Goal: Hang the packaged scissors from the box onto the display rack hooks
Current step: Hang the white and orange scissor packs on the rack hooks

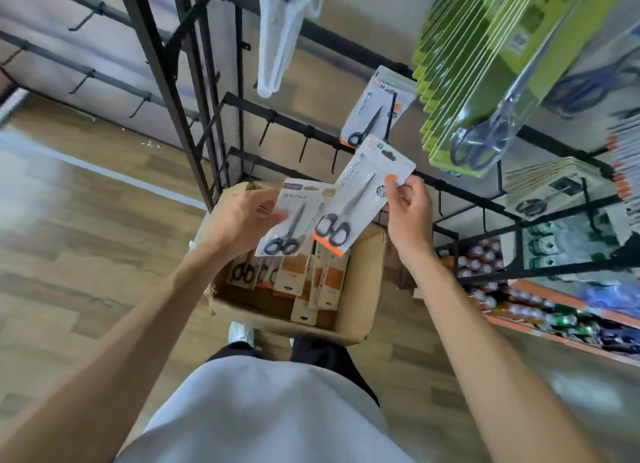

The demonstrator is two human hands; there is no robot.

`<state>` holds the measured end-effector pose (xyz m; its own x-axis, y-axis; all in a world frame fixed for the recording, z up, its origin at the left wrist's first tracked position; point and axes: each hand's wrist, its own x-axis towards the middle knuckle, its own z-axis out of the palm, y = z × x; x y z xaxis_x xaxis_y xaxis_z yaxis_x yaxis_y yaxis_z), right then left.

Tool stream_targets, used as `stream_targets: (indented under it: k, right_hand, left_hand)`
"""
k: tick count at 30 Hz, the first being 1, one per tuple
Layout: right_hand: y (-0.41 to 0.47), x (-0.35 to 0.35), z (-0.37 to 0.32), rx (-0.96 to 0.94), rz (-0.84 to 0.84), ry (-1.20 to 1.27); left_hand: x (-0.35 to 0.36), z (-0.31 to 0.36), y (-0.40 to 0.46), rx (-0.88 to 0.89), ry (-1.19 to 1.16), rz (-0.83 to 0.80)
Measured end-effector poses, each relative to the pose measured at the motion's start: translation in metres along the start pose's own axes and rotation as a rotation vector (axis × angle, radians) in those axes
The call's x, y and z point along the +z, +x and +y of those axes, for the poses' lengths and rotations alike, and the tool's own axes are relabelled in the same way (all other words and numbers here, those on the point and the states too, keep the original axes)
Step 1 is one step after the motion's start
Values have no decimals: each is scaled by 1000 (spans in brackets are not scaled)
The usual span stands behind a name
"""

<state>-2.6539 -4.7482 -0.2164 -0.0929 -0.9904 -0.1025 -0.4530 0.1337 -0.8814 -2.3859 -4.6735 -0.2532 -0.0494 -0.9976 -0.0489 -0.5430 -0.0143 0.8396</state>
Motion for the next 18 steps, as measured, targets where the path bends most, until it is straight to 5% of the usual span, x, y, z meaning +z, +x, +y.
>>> stream_targets:
  k: [18]
  right_hand:
    - [59, 2, 17, 55, 23, -135]
  left_hand:
    - [6, 20, 12, -5, 9, -45]
